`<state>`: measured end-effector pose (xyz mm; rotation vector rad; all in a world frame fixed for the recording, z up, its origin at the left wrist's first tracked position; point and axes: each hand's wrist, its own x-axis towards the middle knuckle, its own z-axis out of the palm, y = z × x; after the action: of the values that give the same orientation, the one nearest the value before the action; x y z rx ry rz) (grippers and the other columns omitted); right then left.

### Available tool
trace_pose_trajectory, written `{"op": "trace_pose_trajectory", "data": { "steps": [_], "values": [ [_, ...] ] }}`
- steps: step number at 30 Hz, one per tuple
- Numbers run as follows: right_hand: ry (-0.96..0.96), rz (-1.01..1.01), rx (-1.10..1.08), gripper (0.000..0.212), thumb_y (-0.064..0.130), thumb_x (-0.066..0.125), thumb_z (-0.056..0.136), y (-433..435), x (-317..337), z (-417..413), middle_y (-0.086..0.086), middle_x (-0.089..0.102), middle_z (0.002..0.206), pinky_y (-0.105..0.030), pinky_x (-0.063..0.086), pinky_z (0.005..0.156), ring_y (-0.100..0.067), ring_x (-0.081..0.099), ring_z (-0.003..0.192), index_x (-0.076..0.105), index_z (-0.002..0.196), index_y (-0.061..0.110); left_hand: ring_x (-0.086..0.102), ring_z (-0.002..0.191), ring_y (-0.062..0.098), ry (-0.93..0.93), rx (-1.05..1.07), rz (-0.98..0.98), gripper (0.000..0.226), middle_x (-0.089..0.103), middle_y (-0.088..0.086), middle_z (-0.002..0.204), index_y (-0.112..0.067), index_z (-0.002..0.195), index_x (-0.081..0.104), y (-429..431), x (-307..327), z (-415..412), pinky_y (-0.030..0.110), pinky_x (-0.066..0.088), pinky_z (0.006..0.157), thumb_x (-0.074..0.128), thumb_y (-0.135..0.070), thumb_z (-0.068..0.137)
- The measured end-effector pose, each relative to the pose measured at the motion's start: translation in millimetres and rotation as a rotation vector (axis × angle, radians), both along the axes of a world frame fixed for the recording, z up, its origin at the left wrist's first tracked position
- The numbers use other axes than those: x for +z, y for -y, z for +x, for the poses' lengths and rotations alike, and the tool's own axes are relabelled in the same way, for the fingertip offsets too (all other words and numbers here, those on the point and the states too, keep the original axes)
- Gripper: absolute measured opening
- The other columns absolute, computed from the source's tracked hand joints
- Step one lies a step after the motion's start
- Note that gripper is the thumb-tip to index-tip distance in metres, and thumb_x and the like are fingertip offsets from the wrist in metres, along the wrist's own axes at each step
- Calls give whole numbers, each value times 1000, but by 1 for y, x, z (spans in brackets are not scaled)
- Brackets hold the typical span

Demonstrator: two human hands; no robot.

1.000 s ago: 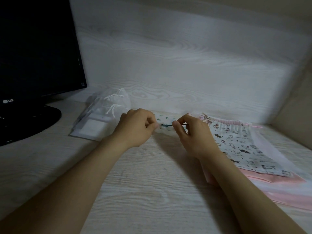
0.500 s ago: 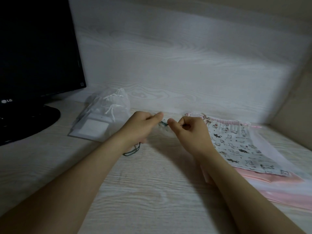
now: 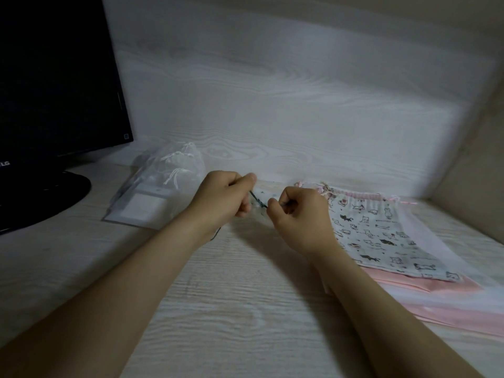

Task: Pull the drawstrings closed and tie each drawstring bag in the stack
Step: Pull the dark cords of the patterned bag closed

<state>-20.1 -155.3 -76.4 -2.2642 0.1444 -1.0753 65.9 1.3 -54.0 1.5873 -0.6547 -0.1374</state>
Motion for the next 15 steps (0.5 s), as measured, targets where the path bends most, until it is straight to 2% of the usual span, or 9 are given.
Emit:
{"op": "trace_pose_trajectory", "data": {
  "steps": [2,4,6,8,9,12,15],
  "values": [
    [-3,-1,3,32,14,71,84,1,0,0,5,54,49,-16,36,50,-5,46,46,54,57,15,73,71,24,-1,16,-49,41,75,11,74,5,78,69,0,4,-1,37,64,80,68,-29,102],
    [-3,-7,5,31,15,71,83,0,0,1,3,55,49,-18,38,50,-5,46,45,55,57,16,77,85,27,29,28,-95,34,78,12,83,3,80,73,-1,6,-3,39,64,89,72,-25,99],
    [-8,-21,7,31,17,71,83,0,0,0,1,56,50,-23,40,51,-6,47,46,55,56,17,77,92,23,60,-7,-133,29,80,9,88,3,80,73,-3,9,-6,34,63,88,72,-21,98],
    [-16,-23,27,32,19,70,84,-2,0,-1,4,56,49,-25,41,51,-6,47,46,54,56,18,78,95,23,44,-87,-174,30,81,9,93,3,79,65,-2,11,-11,28,61,84,69,-18,101],
    [-17,-24,43,34,19,71,84,-2,0,-1,6,54,49,-24,39,50,-6,46,45,53,56,19,78,96,25,16,-136,-204,31,80,12,91,1,78,59,-1,11,-13,29,61,84,68,-17,102],
    [-23,-48,74,39,18,73,85,-5,-1,-2,9,45,47,-18,30,50,-8,41,46,49,55,19,77,83,29,-30,-214,-229,31,67,17,77,-4,82,56,1,10,-15,36,62,78,63,-23,106],
    [-51,-60,88,36,21,74,89,-9,0,-3,5,48,48,-16,30,50,-8,42,46,57,59,12,61,62,20,28,-153,-129,40,54,10,69,-8,80,50,0,7,-14,31,54,66,56,-36,109]
  ]
}}
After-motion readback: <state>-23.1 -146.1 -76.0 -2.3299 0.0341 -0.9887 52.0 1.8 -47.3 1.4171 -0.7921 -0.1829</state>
